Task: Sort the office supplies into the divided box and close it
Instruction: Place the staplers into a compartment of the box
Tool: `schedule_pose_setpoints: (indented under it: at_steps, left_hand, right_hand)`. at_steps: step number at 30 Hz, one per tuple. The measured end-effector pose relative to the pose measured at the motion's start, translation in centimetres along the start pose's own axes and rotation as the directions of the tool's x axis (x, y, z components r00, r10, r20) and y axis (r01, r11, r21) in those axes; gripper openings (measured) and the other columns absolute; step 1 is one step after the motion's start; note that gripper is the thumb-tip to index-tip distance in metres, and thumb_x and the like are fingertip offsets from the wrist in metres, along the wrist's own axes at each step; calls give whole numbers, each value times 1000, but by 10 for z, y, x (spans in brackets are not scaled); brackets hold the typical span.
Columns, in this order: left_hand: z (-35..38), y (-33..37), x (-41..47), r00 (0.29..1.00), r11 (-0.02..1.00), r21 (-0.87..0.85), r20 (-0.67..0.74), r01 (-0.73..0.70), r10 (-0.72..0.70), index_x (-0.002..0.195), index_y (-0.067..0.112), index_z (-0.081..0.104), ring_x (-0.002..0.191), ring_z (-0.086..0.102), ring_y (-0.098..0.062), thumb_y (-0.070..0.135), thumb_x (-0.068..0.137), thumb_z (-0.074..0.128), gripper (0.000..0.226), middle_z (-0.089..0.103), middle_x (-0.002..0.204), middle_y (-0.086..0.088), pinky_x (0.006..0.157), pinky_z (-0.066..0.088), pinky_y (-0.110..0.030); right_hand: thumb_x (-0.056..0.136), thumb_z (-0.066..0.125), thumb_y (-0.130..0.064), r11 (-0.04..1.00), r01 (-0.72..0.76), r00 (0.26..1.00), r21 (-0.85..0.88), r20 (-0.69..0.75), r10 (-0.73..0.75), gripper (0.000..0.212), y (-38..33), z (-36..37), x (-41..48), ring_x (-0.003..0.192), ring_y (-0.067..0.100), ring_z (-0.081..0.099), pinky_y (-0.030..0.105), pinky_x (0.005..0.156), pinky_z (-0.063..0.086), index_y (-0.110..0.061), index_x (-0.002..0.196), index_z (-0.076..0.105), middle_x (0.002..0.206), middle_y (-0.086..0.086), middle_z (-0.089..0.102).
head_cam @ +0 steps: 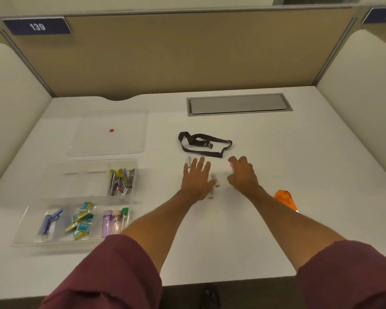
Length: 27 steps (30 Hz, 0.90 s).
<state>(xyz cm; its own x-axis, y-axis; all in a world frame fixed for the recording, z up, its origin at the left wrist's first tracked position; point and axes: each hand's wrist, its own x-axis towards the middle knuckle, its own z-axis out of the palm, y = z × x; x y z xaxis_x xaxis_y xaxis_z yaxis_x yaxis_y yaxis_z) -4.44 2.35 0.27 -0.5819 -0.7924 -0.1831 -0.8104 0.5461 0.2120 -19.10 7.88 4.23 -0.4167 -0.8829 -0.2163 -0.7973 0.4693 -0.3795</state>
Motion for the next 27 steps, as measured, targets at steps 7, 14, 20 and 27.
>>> schedule_pose_setpoints:
  at_steps: [7, 14, 20, 27]
  left_hand:
    - [-31, -77, -32, 991, 996, 32, -104, 83, -80, 152, 16, 14, 150, 2, -28, 53, 98, 31, 67, 4, 162, -7, 120, 3, -51]
    - [-54, -163, -79, 965, 977, -3, -155, 213, -211, 152, 16, 13, 150, 2, -28, 58, 95, 31, 73, 4, 162, -6, 120, 3, -51]
    - [-52, -221, -110, 948, 957, -75, -134, 281, -289, 152, 13, 11, 150, 0, -27, 62, 94, 30, 78, 2, 162, -6, 120, 2, -51]
    - [-38, -261, -125, 960, 958, -97, -43, 270, -275, 153, 14, 0, 150, -6, -27, 67, 91, 29, 86, -6, 162, -6, 119, -1, -52]
  right_hand:
    - [84, 61, -6, 984, 177, 984, 26, 10, -177, 56, -97, 16, -3, 122, 34, 46, 38, 93, 48, -11, 136, 43, 135, 17, 42]
    - [78, 63, -11, 943, 324, 945, 73, 21, -327, 56, -190, 50, -15, 104, 30, 57, 37, 80, 54, -17, 132, 47, 120, 11, 48]
    - [82, 64, -15, 911, 389, 914, 139, 69, -401, 51, -252, 80, -26, 105, 29, 55, 35, 85, 50, -16, 131, 50, 119, 13, 49]
    - [86, 63, -14, 898, 428, 892, 98, 115, -438, 51, -293, 108, -29, 112, 29, 54, 34, 93, 47, -15, 136, 48, 123, 15, 49]
